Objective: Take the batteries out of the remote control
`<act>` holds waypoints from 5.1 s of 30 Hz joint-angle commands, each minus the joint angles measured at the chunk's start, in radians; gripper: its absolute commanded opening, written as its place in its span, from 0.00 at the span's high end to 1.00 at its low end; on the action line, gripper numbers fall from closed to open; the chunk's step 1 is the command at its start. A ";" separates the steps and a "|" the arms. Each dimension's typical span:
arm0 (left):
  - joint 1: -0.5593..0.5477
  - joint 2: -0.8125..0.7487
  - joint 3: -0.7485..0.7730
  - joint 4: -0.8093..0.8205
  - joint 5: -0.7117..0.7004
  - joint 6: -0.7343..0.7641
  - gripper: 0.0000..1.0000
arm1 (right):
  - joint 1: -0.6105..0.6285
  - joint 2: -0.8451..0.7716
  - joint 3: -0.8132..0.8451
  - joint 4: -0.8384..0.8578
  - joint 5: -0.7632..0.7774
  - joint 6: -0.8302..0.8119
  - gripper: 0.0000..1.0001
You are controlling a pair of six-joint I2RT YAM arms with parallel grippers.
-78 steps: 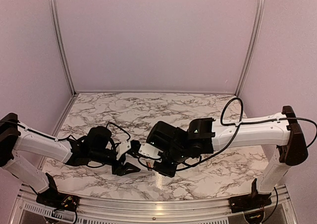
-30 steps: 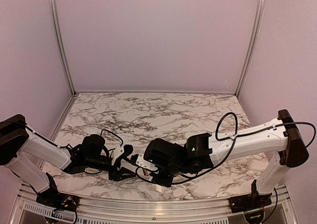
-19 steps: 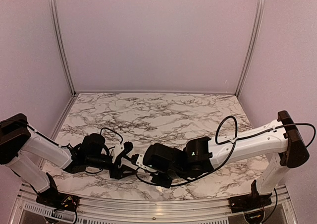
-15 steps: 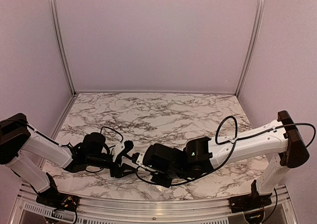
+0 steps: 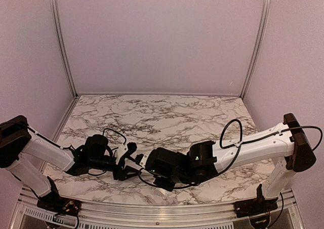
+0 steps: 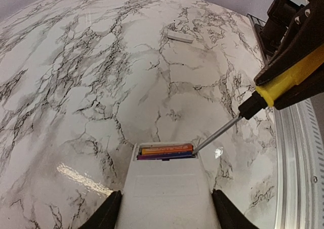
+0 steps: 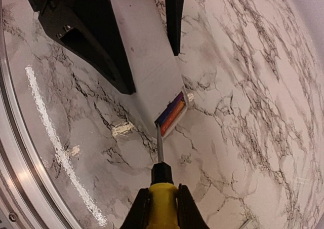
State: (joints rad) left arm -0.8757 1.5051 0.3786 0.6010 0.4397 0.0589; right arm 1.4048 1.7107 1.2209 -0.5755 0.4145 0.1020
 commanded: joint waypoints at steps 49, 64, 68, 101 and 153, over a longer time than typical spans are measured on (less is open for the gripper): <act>-0.048 0.050 0.085 -0.343 0.010 0.437 0.01 | -0.127 -0.246 -0.100 -0.106 0.098 0.143 1.00; 0.006 -0.042 0.236 -0.361 -0.161 0.187 0.01 | -0.127 -0.399 -0.181 -0.043 0.260 0.231 1.00; 0.102 0.062 0.460 -0.522 -0.208 0.058 0.01 | -0.131 -0.488 -0.236 0.053 0.310 0.257 1.00; -0.116 0.022 0.323 -0.676 -0.217 0.331 0.01 | -0.259 -0.678 -0.267 0.011 -0.174 0.149 1.00; -0.251 0.235 0.391 -0.452 -0.192 0.257 0.01 | -0.258 -0.776 -0.278 -0.134 -0.153 0.218 1.00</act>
State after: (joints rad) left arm -1.1252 1.7870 0.8406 0.0456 0.2436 0.3504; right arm 1.1507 0.9253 0.9081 -0.7189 0.2554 0.3191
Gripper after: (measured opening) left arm 0.989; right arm 0.136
